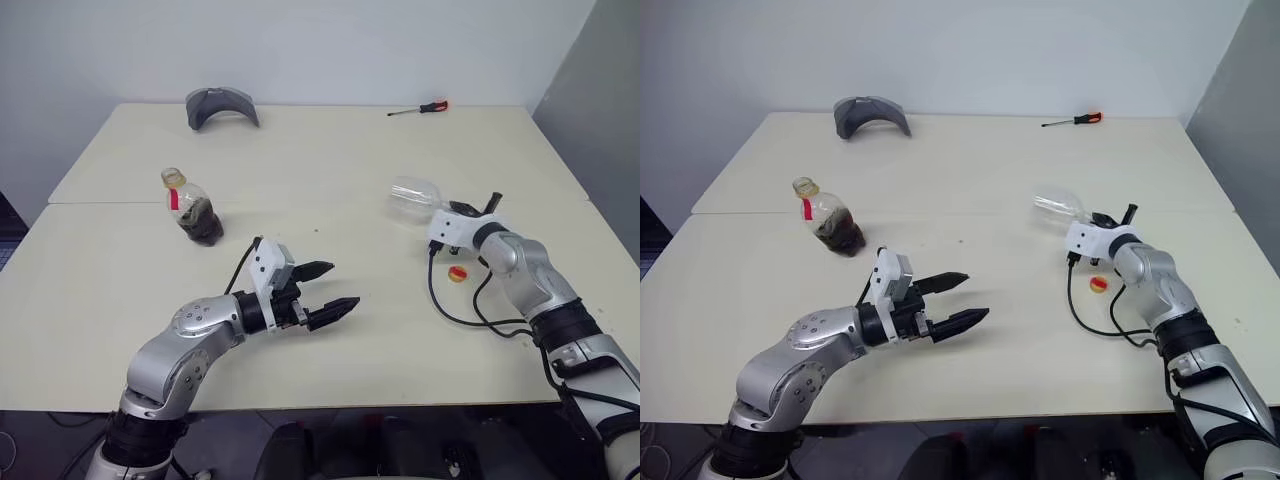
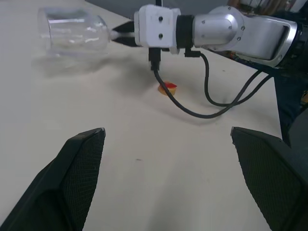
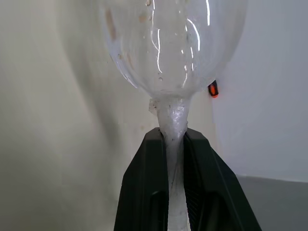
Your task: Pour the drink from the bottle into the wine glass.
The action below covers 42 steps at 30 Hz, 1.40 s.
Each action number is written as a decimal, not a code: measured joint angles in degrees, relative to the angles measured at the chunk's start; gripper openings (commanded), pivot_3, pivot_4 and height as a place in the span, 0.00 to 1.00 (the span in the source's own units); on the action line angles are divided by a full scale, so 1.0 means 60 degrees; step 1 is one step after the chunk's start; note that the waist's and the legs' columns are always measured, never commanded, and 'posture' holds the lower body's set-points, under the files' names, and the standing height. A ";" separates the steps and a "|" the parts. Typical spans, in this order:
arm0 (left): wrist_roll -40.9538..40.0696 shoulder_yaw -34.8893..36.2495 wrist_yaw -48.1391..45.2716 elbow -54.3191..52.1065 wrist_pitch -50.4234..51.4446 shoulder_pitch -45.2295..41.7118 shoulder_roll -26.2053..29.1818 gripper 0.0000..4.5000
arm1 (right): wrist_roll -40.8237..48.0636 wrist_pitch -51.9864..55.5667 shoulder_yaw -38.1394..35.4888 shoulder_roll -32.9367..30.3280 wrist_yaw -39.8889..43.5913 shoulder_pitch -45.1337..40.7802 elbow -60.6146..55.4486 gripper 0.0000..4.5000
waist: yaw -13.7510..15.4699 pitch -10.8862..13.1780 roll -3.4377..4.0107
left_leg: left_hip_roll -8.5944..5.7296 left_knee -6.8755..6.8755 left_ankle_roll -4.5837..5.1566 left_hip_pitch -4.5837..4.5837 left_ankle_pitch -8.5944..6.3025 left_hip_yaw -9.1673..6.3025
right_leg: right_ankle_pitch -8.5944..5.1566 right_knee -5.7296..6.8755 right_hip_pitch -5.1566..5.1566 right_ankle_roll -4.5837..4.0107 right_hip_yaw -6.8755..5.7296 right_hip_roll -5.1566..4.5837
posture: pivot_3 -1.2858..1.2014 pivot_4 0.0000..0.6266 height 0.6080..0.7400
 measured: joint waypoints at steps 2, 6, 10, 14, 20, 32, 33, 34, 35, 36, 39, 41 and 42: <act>-0.0281 0.0177 0.0084 -0.0172 0.0116 0.0229 -0.0011 1.00 | 0.0752 -0.0107 -0.0409 0.0672 0.0044 -0.0120 -0.0007 0.03 | -0.0064 0.0000 0.0000 | 0.0007 -0.0001 -0.0001 0.0000 0.0000 -0.0003 | 0.0000 0.0000 0.0000 0.0000 -0.0004 0.0003 | 0.52 0.24 1.00; -0.0761 0.0557 0.0209 -0.0836 0.0465 0.0814 0.0155 1.00 | 0.2990 0.0219 -0.1291 0.2583 0.0668 -0.0253 -0.0182 0.03 | -0.0153 0.0002 0.0004 | 0.0014 -0.0005 -0.0001 0.0002 0.0000 -0.0003 | 0.0000 0.0004 -0.0001 0.0000 -0.0001 0.0008 | 0.52 0.24 1.00; -0.1207 0.1280 0.0565 -0.1466 0.0788 0.1779 0.0438 1.00 | 0.4329 0.0852 -0.1562 0.3624 0.1259 -0.0479 -0.0326 0.03 | -0.0090 0.0004 0.0008 | 0.0000 -0.0003 0.0001 -0.0004 -0.0001 -0.0007 | 0.0000 0.0001 -0.0001 0.0000 -0.0006 -0.0011 | 0.52 0.24 1.00; -0.1496 0.2194 0.1485 -0.2282 0.0829 0.3076 0.0278 1.00 | 0.4784 0.0978 -0.1553 0.4368 0.1335 -0.0758 -0.0157 0.03 | -0.0081 0.0004 0.0008 | -0.0004 -0.0005 0.0004 -0.0001 -0.0002 -0.0010 | 0.0001 0.0001 0.0001 0.0000 -0.0007 -0.0015 | 0.52 0.24 1.00; -0.1298 0.2981 0.3237 -0.3347 0.0489 0.4862 -0.0779 1.00 | 0.5685 0.1024 -0.1738 0.5757 0.1336 -0.0841 0.0318 0.03 | -0.0094 0.0004 0.0008 | 0.0002 -0.0011 0.0027 -0.0001 -0.0016 -0.0014 | 0.0001 0.0001 -0.0001 -0.0001 -0.0011 -0.0010 | 0.52 0.24 1.00; -0.1204 0.3060 0.4569 -0.4506 -0.0082 0.5911 -0.1286 1.00 | 0.7055 0.0426 -0.2347 0.6527 0.1471 -0.0821 0.2202 0.03 | -0.0106 0.0003 0.0006 | -0.0002 -0.0022 0.0034 0.0006 -0.0020 -0.0015 | 0.0000 -0.0001 0.0004 -0.0002 -0.0014 -0.0010 | 0.52 0.24 1.00; -0.1187 0.3023 0.4602 -0.4515 -0.0096 0.5912 -0.1287 1.00 | 0.7050 0.0280 -0.2338 0.6529 0.1462 -0.0815 0.2385 0.03 | -0.0109 0.0004 0.0008 | -0.0003 -0.0022 0.0034 0.0005 -0.0020 -0.0014 | 0.0000 -0.0001 0.0003 -0.0002 -0.0013 -0.0010 | 0.52 0.24 1.00; -0.1177 0.2993 0.4645 -0.4517 -0.0110 0.5906 -0.1286 1.00 | 0.7042 0.0219 -0.2317 0.6529 0.1456 -0.0816 0.2435 0.03 | -0.0109 -0.0001 0.0007 | -0.0002 -0.0023 0.0034 0.0009 -0.0020 -0.0014 | 0.0000 -0.0001 0.0005 -0.0002 -0.0013 -0.0010 | 0.52 0.24 1.00; -0.1172 0.2972 0.4694 -0.4517 -0.0128 0.5895 -0.1286 1.00 | 0.7033 0.0158 -0.2291 0.6529 0.1452 -0.0816 0.2474 0.03 | -0.0109 -0.0002 0.0006 | -0.0002 -0.0023 0.0034 0.0012 -0.0020 -0.0015 | 0.0000 -0.0002 0.0008 -0.0002 -0.0013 -0.0010 | 0.52 0.24 1.00; -0.1165 0.2957 0.4753 -0.4517 -0.0153 0.5860 -0.1278 1.00 | 0.7003 0.0081 -0.2253 0.6529 0.1432 -0.0815 0.2520 0.03 | -0.0108 -0.0002 0.0006 | -0.0002 -0.0023 0.0034 0.0013 -0.0020 -0.0015 | 0.0000 -0.0001 0.0008 -0.0002 -0.0013 -0.0010 | 0.52 0.24 1.00; -0.1160 0.2900 0.4787 -0.4517 -0.0193 0.5776 -0.1258 1.00 | 0.6954 0.0006 -0.2143 0.6529 0.1354 -0.0816 0.2559 0.03 | -0.0104 -0.0004 0.0007 | -0.0002 -0.0023 0.0034 0.0015 -0.0020 -0.0014 | 0.0000 -0.0001 0.0009 -0.0002 -0.0013 -0.0010 | 0.52 0.24 1.00; -0.1160 0.2878 0.4795 -0.4517 -0.0204 0.5730 -0.1243 1.00 | 0.6851 -0.0012 -0.2026 0.6525 0.1242 -0.0813 0.2539 0.03 | -0.0106 -0.0007 0.0009 | -0.0002 -0.0024 0.0033 0.0017 -0.0020 -0.0013 | 0.0000 0.0000 0.0009 -0.0002 -0.0012 -0.0009 | 0.52 0.24 1.00; -0.1159 0.2877 0.4802 -0.4517 -0.0206 0.5723 -0.1237 1.00 | 0.6781 -0.0009 -0.1970 0.6522 0.1208 -0.0808 0.2509 0.03 | -0.0106 -0.0007 0.0009 | -0.0001 -0.0026 0.0033 0.0018 -0.0020 -0.0013 | 0.0000 -0.0001 0.0009 -0.0002 -0.0012 -0.0009 | 0.52 0.24 1.00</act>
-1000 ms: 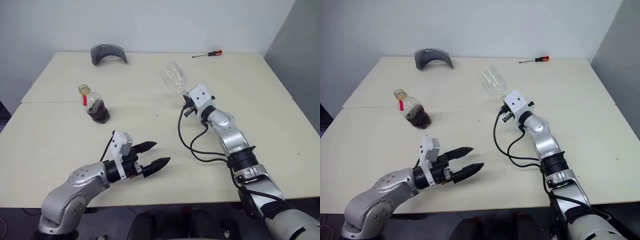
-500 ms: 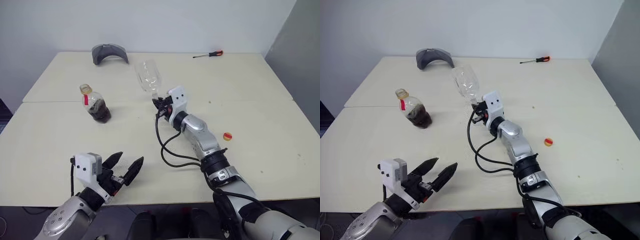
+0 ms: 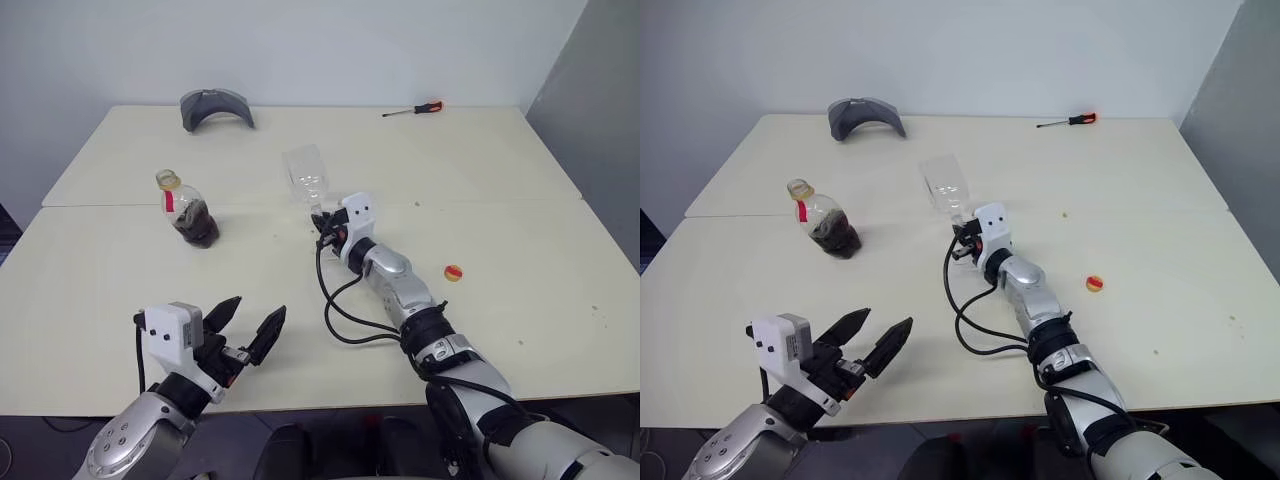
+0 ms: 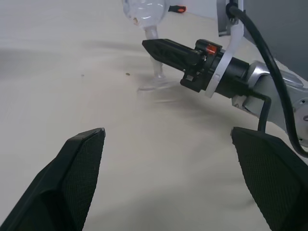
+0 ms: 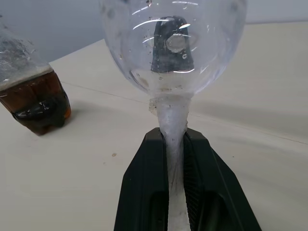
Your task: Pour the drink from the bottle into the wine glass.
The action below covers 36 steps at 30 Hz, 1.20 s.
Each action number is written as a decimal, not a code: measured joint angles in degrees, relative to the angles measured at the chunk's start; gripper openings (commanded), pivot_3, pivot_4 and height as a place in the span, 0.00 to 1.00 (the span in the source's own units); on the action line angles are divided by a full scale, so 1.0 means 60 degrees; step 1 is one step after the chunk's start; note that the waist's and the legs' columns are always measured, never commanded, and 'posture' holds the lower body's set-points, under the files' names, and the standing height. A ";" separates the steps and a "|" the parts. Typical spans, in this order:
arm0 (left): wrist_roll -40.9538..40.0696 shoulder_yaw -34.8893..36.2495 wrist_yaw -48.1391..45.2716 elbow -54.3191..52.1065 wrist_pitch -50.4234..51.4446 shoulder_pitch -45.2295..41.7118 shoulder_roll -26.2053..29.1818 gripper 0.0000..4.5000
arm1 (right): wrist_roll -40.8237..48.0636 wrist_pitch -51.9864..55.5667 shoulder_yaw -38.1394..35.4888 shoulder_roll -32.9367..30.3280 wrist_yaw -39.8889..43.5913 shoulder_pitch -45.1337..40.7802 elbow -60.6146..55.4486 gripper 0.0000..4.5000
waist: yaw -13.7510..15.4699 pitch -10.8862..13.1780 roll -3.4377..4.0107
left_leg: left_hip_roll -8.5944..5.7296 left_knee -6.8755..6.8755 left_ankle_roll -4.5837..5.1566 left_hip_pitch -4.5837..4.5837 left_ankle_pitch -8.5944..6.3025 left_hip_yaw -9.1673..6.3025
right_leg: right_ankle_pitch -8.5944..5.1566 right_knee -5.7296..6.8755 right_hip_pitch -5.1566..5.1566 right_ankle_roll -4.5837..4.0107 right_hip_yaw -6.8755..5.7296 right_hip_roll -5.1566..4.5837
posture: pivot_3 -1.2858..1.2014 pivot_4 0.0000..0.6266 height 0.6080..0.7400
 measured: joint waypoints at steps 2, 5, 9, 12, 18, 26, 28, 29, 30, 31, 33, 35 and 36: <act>0.0011 -0.0021 0.0038 0.0000 -0.0002 -0.0008 0.0009 1.00 | -0.0156 0.0034 0.0113 -0.0013 -0.0058 0.0079 -0.0155 0.03 | 0.0001 -0.0001 -0.0001 | 0.0000 0.0000 0.0000 0.0000 0.0000 0.0000 | 0.0000 0.0000 0.0001 0.0000 0.0000 0.0000 | 0.52 0.24 1.00; 0.0125 -0.0059 0.0038 -0.0002 -0.0049 -0.0064 0.0127 1.00 | -0.0368 0.0544 0.0389 -0.0176 -0.0065 0.0672 -0.1242 0.03 | 0.0021 -0.0005 -0.0001 | -0.0001 0.0000 0.0000 -0.0001 0.0000 0.0000 | 0.0000 -0.0003 0.0003 0.0000 0.0002 -0.0001 | 0.52 0.24 1.00; 0.0222 -0.0069 0.0115 -0.0017 -0.0145 -0.0150 0.0177 1.00 | -0.0534 0.1650 0.0707 -0.0684 0.0132 0.1301 -0.2795 0.03 | 0.0057 -0.0012 -0.0001 | -0.0002 -0.0001 0.0002 -0.0001 -0.0001 -0.0005 | 0.0000 -0.0005 0.0007 0.0000 -0.0001 -0.0001 | 0.52 0.24 1.00; 0.0237 -0.0087 0.0160 -0.0018 -0.0171 -0.0235 0.0184 1.00 | -0.0545 0.2352 0.0868 -0.1138 0.0319 0.1735 -0.3807 0.03 | 0.0085 -0.0019 0.0000 | -0.0005 0.0000 0.0005 0.0001 -0.0003 -0.0005 | 0.0000 -0.0007 0.0010 0.0001 -0.0001 -0.0002 | 0.52 0.24 1.00; 0.0245 -0.0162 0.0188 -0.0018 -0.0181 -0.0417 0.0188 1.00 | -0.0537 0.3134 0.0923 -0.1503 0.0468 0.2016 -0.4591 0.03 | 0.0090 -0.0027 0.0000 | -0.0006 -0.0001 0.0007 0.0010 -0.0004 -0.0006 | 0.0000 -0.0004 0.0015 0.0001 -0.0001 0.0000 | 0.52 0.24 1.00; 0.0530 -0.0118 0.0492 -0.0018 -0.0249 -0.0433 0.0177 1.00 | -0.0530 0.3643 0.0953 -0.1597 0.0513 0.2098 -0.4971 0.03 | 0.0088 -0.0027 0.0000 | -0.0005 -0.0002 0.0009 0.0011 -0.0005 -0.0006 | -0.0001 -0.0005 0.0015 0.0001 -0.0001 0.0002 | 0.52 0.24 1.00; 0.0668 -0.0033 0.0545 -0.0011 -0.0334 -0.0469 0.0178 1.00 | -0.0529 0.3648 0.0963 -0.1636 0.0575 0.2098 -0.4971 0.03 | 0.0087 -0.0027 0.0000 | -0.0005 -0.0002 0.0009 0.0011 -0.0005 -0.0006 | -0.0001 -0.0005 0.0015 0.0001 -0.0001 0.0002 | 0.52 0.24 1.00; 0.0708 -0.0015 0.0526 0.0010 -0.0442 -0.0471 0.0178 1.00 | -0.0521 0.3647 0.0958 -0.1636 0.0595 0.2098 -0.4969 0.03 | 0.0086 -0.0027 0.0000 | -0.0005 -0.0002 0.0009 0.0012 -0.0005 -0.0005 | -0.0001 -0.0005 0.0015 0.0001 0.0000 0.0002 | 0.52 0.24 1.00; 0.0750 0.0013 0.0493 0.0047 -0.0503 -0.0474 0.0178 1.00 | -0.0509 0.3645 0.0948 -0.1622 0.0598 0.2097 -0.4962 0.03 | 0.0084 -0.0027 0.0000 | -0.0005 -0.0002 0.0009 0.0012 -0.0005 -0.0005 | -0.0001 -0.0005 0.0015 0.0001 0.0000 0.0002 | 0.52 0.24 1.00; 0.0818 0.0024 0.0394 0.0136 -0.0623 -0.0452 0.0178 1.00 | -0.0476 0.3627 0.0902 -0.1562 0.0594 0.2088 -0.4929 0.03 | 0.0077 -0.0027 0.0000 | -0.0005 -0.0004 0.0009 0.0013 -0.0005 -0.0004 | -0.0001 -0.0005 0.0014 0.0000 0.0000 0.0003 | 0.52 0.24 1.00; 0.0891 0.0027 0.0253 0.0277 -0.0743 -0.0373 0.0177 1.00 | -0.0424 0.3488 0.0827 -0.1423 0.0583 0.2010 -0.4734 0.03 | 0.0039 -0.0026 0.0000 | -0.0004 -0.0008 0.0009 0.0013 -0.0005 -0.0004 | -0.0001 -0.0005 0.0013 0.0000 0.0001 0.0004 | 0.52 0.24 1.00; 0.0925 0.0030 0.0118 0.0468 -0.0896 -0.0307 0.0174 1.00 | -0.0433 0.3169 0.0818 -0.1233 0.0531 0.1783 -0.4299 0.03 | 0.0019 -0.0026 0.0000 | -0.0002 -0.0012 0.0009 0.0017 -0.0005 -0.0003 | -0.0001 -0.0005 0.0012 0.0000 0.0002 0.0008 | 0.52 0.24 1.00; 0.0939 0.0029 0.0095 0.0528 -0.0913 -0.0304 0.0173 1.00 | -0.0452 0.2999 0.0813 -0.1151 0.0456 0.1637 -0.4027 0.03 | 0.0012 -0.0025 0.0001 | 0.0000 -0.0015 0.0009 0.0017 -0.0005 -0.0003 | -0.0001 -0.0004 0.0010 0.0000 0.0002 0.0010 | 0.52 0.24 1.00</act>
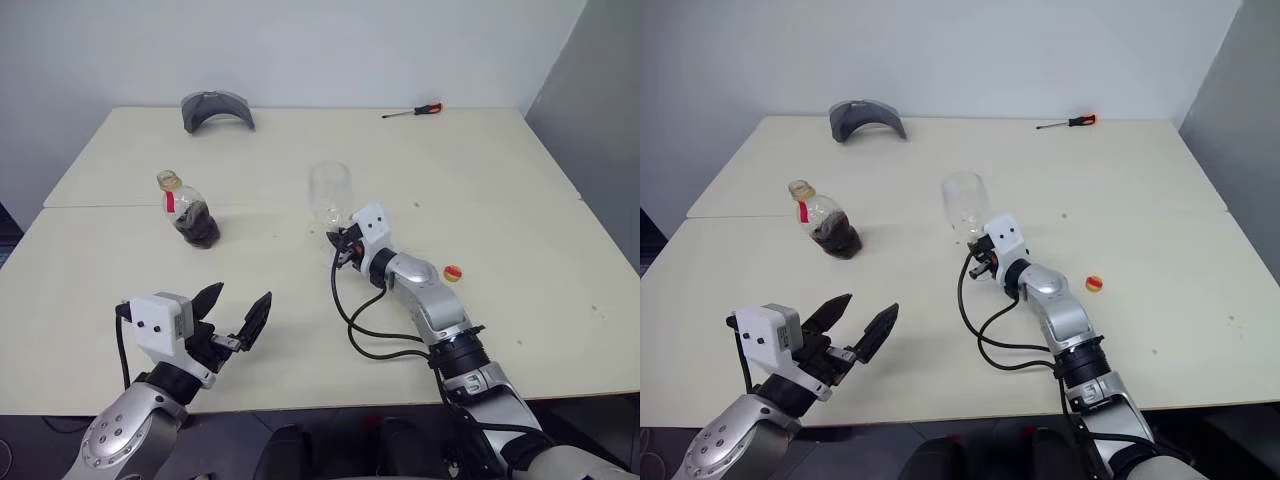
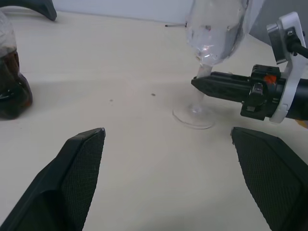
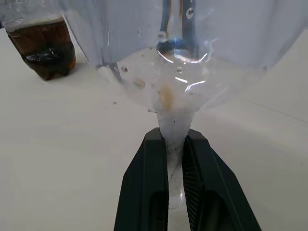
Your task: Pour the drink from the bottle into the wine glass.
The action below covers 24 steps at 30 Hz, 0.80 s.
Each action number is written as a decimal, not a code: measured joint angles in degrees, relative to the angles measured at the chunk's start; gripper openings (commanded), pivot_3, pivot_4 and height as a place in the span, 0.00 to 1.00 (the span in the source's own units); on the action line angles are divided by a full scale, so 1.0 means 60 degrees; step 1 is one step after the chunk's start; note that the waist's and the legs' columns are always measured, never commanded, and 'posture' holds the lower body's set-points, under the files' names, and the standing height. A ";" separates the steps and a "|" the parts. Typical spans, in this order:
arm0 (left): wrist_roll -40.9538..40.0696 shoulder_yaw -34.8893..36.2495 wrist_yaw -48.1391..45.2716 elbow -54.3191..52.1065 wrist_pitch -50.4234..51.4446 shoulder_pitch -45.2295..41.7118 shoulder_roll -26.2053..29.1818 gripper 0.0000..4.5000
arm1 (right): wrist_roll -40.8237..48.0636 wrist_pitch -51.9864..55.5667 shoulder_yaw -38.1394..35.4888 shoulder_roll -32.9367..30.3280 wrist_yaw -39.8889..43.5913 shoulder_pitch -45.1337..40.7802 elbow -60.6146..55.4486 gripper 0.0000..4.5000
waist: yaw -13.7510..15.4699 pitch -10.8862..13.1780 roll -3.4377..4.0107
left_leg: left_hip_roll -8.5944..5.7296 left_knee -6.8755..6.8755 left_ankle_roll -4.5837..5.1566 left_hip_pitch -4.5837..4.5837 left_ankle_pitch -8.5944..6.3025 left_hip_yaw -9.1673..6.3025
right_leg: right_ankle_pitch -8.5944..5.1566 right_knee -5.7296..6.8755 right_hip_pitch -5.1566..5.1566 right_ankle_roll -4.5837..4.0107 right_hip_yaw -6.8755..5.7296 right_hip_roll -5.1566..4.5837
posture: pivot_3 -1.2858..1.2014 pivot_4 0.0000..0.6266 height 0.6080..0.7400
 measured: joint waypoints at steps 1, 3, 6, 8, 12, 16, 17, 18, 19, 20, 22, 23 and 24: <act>0.0017 0.0000 -0.0052 0.0031 -0.0062 0.0005 -0.0002 1.00 | -0.0051 -0.0264 -0.0010 0.0100 -0.0082 -0.0176 0.0389 0.03 | -0.0007 0.0000 0.0000 | 0.0002 -0.0001 0.0000 0.0000 0.0000 0.0000 | 0.0000 0.0000 -0.0001 -0.0001 0.0000 0.0002 | 0.52 0.24 1.00; 0.0040 0.0005 -0.0164 0.0044 -0.0165 -0.0006 0.0000 1.00 | -0.0105 -0.0726 -0.0027 0.0295 -0.0276 -0.0522 0.1085 0.03 | -0.0011 0.0002 0.0003 | 0.0002 -0.0006 -0.0001 0.0000 0.0000 0.0002 | -0.0001 0.0000 -0.0003 -0.0002 0.0002 0.0002 | 0.52 0.24 1.00; 0.0093 0.0072 -0.0290 0.0207 -0.0333 -0.0006 0.0004 1.00 | -0.0118 -0.1488 -0.0156 0.0598 -0.0627 -0.1098 0.2243 0.03 | -0.0017 0.0007 0.0006 | 0.0003 -0.0009 -0.0003 -0.0002 0.0001 0.0005 | -0.0001 -0.0002 -0.0007 -0.0003 0.0003 0.0002 | 0.52 0.24 1.00; 0.0128 0.0123 -0.0346 0.0252 -0.0358 0.0035 0.0005 1.00 | -0.0104 -0.1960 -0.0376 0.0748 -0.0832 -0.1436 0.2860 0.03 | -0.0017 0.0009 0.0008 | 0.0003 -0.0010 -0.0003 -0.0007 0.0001 0.0006 | -0.0001 -0.0006 -0.0008 -0.0003 0.0004 0.0001 | 0.52 0.24 1.00; 0.0181 0.0126 -0.0370 0.0252 -0.0396 0.0110 -0.0015 1.00 | -0.0102 -0.2485 -0.0566 0.0830 -0.0937 -0.1924 0.3583 0.03 | -0.0015 0.0009 0.0008 | 0.0003 -0.0009 -0.0003 -0.0009 0.0001 0.0006 | -0.0001 -0.0007 -0.0008 -0.0003 0.0003 -0.0002 | 0.52 0.24 1.00; 0.0259 0.0125 -0.0415 0.0262 -0.0554 0.0219 -0.0058 1.00 | -0.0104 -0.2883 -0.0718 0.0882 -0.1063 -0.2094 0.4228 0.03 | -0.0015 0.0009 0.0008 | 0.0004 -0.0010 -0.0002 -0.0008 0.0001 0.0007 | -0.0001 -0.0007 -0.0008 -0.0003 0.0004 -0.0002 | 0.52 0.24 1.00; 0.0277 0.0125 -0.0440 0.0268 -0.0583 0.0224 -0.0073 1.00 | -0.0106 -0.2919 -0.0744 0.0899 -0.1082 -0.2101 0.4339 0.03 | -0.0015 0.0009 0.0008 | 0.0004 -0.0010 -0.0002 -0.0008 0.0001 0.0007 | -0.0001 -0.0007 -0.0008 -0.0003 0.0004 -0.0002 | 0.52 0.24 1.00; 0.0292 0.0124 -0.0471 0.0284 -0.0599 0.0224 -0.0096 1.00 | -0.0108 -0.2943 -0.0752 0.0917 -0.1095 -0.2110 0.4420 0.03 | -0.0017 0.0010 0.0009 | 0.0004 -0.0011 -0.0002 -0.0009 0.0001 0.0007 | -0.0001 -0.0007 -0.0009 -0.0003 0.0004 -0.0002 | 0.52 0.24 1.00; 0.0297 0.0124 -0.0499 0.0316 -0.0607 0.0221 -0.0110 1.00 | -0.0108 -0.2985 -0.0757 0.0953 -0.1108 -0.2128 0.4519 0.03 | -0.0019 0.0010 0.0010 | 0.0005 -0.0011 -0.0003 -0.0008 0.0001 0.0007 | -0.0001 -0.0007 -0.0009 -0.0003 0.0004 -0.0002 | 0.52 0.24 1.00; 0.0305 0.0123 -0.0514 0.0356 -0.0607 0.0216 -0.0112 1.00 | -0.0107 -0.3019 -0.0758 0.1001 -0.1112 -0.2131 0.4557 0.03 | -0.0021 0.0010 0.0010 | 0.0006 -0.0013 -0.0002 -0.0008 0.0001 0.0007 | -0.0001 -0.0007 -0.0010 -0.0003 0.0003 -0.0002 | 0.52 0.24 1.00; 0.0348 0.0086 -0.0519 0.0385 -0.0607 0.0174 -0.0137 1.00 | -0.0106 -0.3118 -0.0766 0.1111 -0.1138 -0.2150 0.4659 0.03 | -0.0022 0.0010 0.0010 | 0.0006 -0.0013 -0.0002 -0.0008 0.0001 0.0007 | -0.0001 -0.0007 -0.0010 -0.0003 0.0003 -0.0002 | 0.52 0.24 1.00; 0.0356 0.0063 -0.0522 0.0387 -0.0607 0.0140 -0.0183 1.00 | -0.0107 -0.3127 -0.0759 0.1132 -0.1161 -0.2153 0.4704 0.03 | -0.0023 0.0010 0.0010 | 0.0005 -0.0013 -0.0002 -0.0008 0.0001 0.0007 | -0.0001 -0.0006 -0.0010 -0.0003 0.0004 -0.0002 | 0.52 0.24 1.00; 0.0368 0.0042 -0.0532 0.0404 -0.0617 0.0121 -0.0207 1.00 | -0.0108 -0.3128 -0.0762 0.1133 -0.1192 -0.2153 0.4743 0.03 | -0.0018 0.0010 0.0009 | 0.0005 -0.0013 -0.0002 -0.0009 0.0001 0.0007 | -0.0001 -0.0006 -0.0010 -0.0003 0.0003 -0.0002 | 0.52 0.24 1.00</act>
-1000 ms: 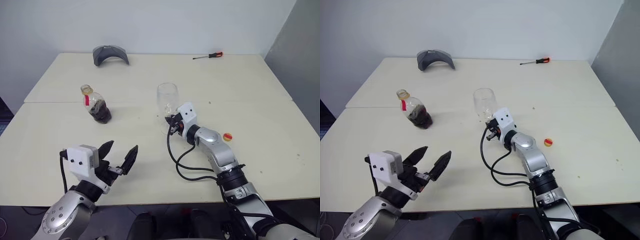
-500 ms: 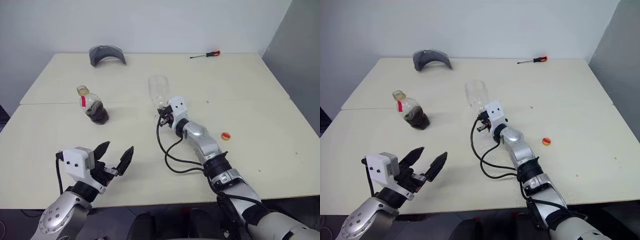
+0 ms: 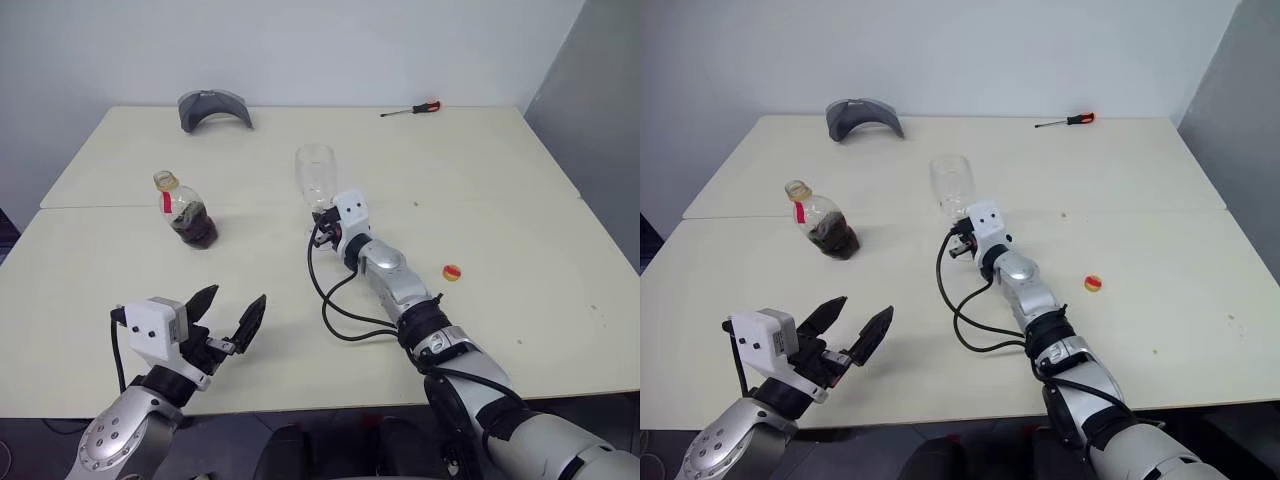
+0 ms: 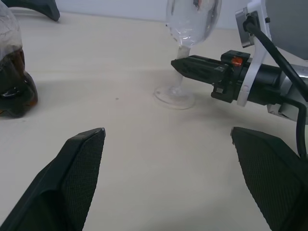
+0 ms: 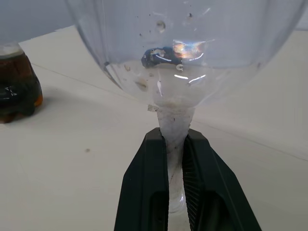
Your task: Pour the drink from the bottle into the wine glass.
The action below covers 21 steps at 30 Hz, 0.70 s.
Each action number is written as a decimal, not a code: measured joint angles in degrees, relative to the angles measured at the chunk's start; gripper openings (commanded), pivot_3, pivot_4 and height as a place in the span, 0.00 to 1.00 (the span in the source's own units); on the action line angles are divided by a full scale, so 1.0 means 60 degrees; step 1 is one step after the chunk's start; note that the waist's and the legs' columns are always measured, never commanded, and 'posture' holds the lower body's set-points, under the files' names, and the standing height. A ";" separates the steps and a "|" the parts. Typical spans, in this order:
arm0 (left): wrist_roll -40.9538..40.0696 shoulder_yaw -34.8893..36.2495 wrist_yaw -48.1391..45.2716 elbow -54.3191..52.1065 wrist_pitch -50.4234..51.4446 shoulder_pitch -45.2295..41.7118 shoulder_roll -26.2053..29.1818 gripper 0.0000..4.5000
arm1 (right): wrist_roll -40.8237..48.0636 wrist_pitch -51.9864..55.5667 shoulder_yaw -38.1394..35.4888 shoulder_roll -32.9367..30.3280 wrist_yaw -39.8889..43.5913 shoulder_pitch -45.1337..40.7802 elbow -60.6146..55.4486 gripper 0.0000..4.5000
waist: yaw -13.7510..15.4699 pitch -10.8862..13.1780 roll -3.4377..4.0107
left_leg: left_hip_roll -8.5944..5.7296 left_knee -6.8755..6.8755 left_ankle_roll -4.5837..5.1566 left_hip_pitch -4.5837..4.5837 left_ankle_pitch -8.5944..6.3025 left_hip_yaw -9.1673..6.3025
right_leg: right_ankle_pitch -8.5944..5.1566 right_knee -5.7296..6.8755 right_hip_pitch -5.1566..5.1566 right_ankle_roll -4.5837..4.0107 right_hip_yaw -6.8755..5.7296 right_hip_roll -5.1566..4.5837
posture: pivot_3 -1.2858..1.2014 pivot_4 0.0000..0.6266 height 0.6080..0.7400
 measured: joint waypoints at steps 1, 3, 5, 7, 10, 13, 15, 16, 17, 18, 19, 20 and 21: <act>0.0020 -0.0012 -0.0029 0.0064 -0.0045 0.0011 -0.0002 1.00 | -0.0002 -0.0010 0.0005 0.0002 -0.0016 0.0000 0.0012 0.03 | 0.0002 0.0000 0.0000 | -0.0001 0.0000 0.0000 0.0000 0.0000 0.0000 | 0.0000 0.0000 0.0000 0.0000 0.0001 -0.0001 | 0.52 0.24 1.00; 0.0056 -0.0029 -0.0064 0.0245 -0.0139 0.0034 -0.0010 1.00 | -0.0009 -0.0014 0.0012 0.0002 -0.0016 0.0001 0.0017 0.03 | 0.0001 0.0000 0.0000 | 0.0000 0.0000 0.0000 0.0001 0.0000 0.0000 | 0.0000 0.0001 0.0000 0.0000 -0.0001 -0.0001 | 0.52 0.24 1.00; 0.0089 -0.0039 -0.0089 0.0341 -0.0165 0.0061 -0.0013 1.00 | -0.0015 -0.0015 0.0015 0.0002 -0.0017 0.0002 0.0017 0.03 | 0.0001 0.0000 0.0000 | 0.0000 0.0000 0.0000 0.0001 0.0000 0.0000 | 0.0000 0.0001 0.0000 0.0000 0.0000 0.0000 | 0.52 0.24 1.00; 0.0095 -0.0039 -0.0163 0.0371 -0.0205 0.0085 -0.0013 1.00 | -0.0063 -0.0015 0.0024 0.0000 -0.0008 0.0003 0.0017 0.03 | 0.0000 0.0000 0.0000 | 0.0000 0.0000 0.0000 0.0001 0.0000 0.0000 | 0.0000 0.0001 0.0000 0.0000 0.0000 0.0000 | 0.52 0.24 1.00; 0.0093 -0.0038 -0.0256 0.0377 -0.0318 0.0147 -0.0012 1.00 | -0.0155 -0.0016 0.0050 -0.0013 0.0039 0.0008 0.0015 0.03 | 0.0000 0.0000 0.0000 | 0.0001 0.0000 0.0000 0.0002 0.0000 -0.0001 | 0.0000 0.0000 0.0000 0.0000 0.0000 -0.0001 | 0.52 0.24 1.00; 0.0091 -0.0036 -0.0265 0.0377 -0.0355 0.0155 -0.0011 1.00 | -0.0290 -0.0061 0.0087 -0.0020 0.0082 0.0081 -0.0041 0.03 | 0.0000 -0.0001 -0.0001 | 0.0001 0.0000 0.0001 0.0003 -0.0001 -0.0001 | 0.0000 0.0001 0.0001 0.0000 0.0000 0.0000 | 0.52 0.24 1.00; 0.0089 -0.0035 -0.0268 0.0377 -0.0355 0.0155 -0.0004 1.00 | -0.0333 -0.0118 0.0092 -0.0018 0.0089 0.0151 -0.0076 0.03 | -0.0002 -0.0001 -0.0001 | 0.0001 -0.0001 0.0001 0.0003 -0.0001 0.0000 | 0.0000 0.0001 0.0001 0.0000 0.0000 -0.0001 | 0.52 0.24 1.00; 0.0087 -0.0035 -0.0268 0.0377 -0.0355 0.0154 -0.0001 1.00 | -0.0339 -0.0142 0.0092 -0.0017 0.0092 0.0173 -0.0082 0.03 | -0.0001 -0.0001 -0.0001 | 0.0001 -0.0001 0.0001 0.0004 -0.0001 0.0000 | 0.0000 0.0001 0.0001 0.0000 0.0000 0.0000 | 0.52 0.24 1.00; 0.0083 -0.0034 -0.0267 0.0377 -0.0354 0.0148 0.0003 1.00 | -0.0343 -0.0147 0.0092 -0.0017 0.0094 0.0182 -0.0084 0.03 | -0.0002 -0.0001 -0.0001 | 0.0001 -0.0001 0.0001 0.0004 -0.0001 0.0000 | 0.0000 0.0001 0.0001 0.0000 0.0000 0.0000 | 0.52 0.24 1.00; 0.0076 -0.0031 -0.0261 0.0376 -0.0348 0.0130 0.0006 1.00 | -0.0344 -0.0147 0.0091 -0.0017 0.0095 0.0186 -0.0088 0.03 | -0.0002 -0.0001 -0.0001 | 0.0001 -0.0001 0.0001 0.0004 -0.0001 -0.0001 | 0.0000 0.0001 0.0001 0.0000 -0.0001 0.0000 | 0.52 0.24 1.00; 0.0060 -0.0029 -0.0242 0.0375 -0.0323 0.0088 0.0015 1.00 | -0.0342 -0.0145 0.0087 -0.0017 0.0096 0.0194 -0.0099 0.03 | 0.0000 -0.0001 -0.0001 | 0.0001 -0.0001 0.0001 0.0005 -0.0001 -0.0001 | 0.0000 0.0002 0.0002 0.0000 -0.0001 -0.0001 | 0.52 0.24 1.00; 0.0039 -0.0022 -0.0226 0.0372 -0.0289 0.0027 0.0028 1.00 | -0.0342 -0.0144 0.0086 -0.0016 0.0101 0.0200 -0.0107 0.03 | 0.0000 -0.0002 -0.0001 | 0.0001 -0.0001 0.0001 0.0004 -0.0001 -0.0002 | 0.0000 0.0002 0.0002 0.0000 0.0000 0.0000 | 0.52 0.24 1.00; 0.0015 -0.0017 -0.0199 0.0365 -0.0233 -0.0056 0.0041 1.00 | -0.0341 -0.0142 0.0082 -0.0017 0.0110 0.0202 -0.0110 0.03 | 0.0000 -0.0002 -0.0001 | 0.0001 -0.0001 0.0001 0.0004 -0.0001 -0.0001 | 0.0000 0.0002 0.0002 0.0000 -0.0001 0.0000 | 0.52 0.24 1.00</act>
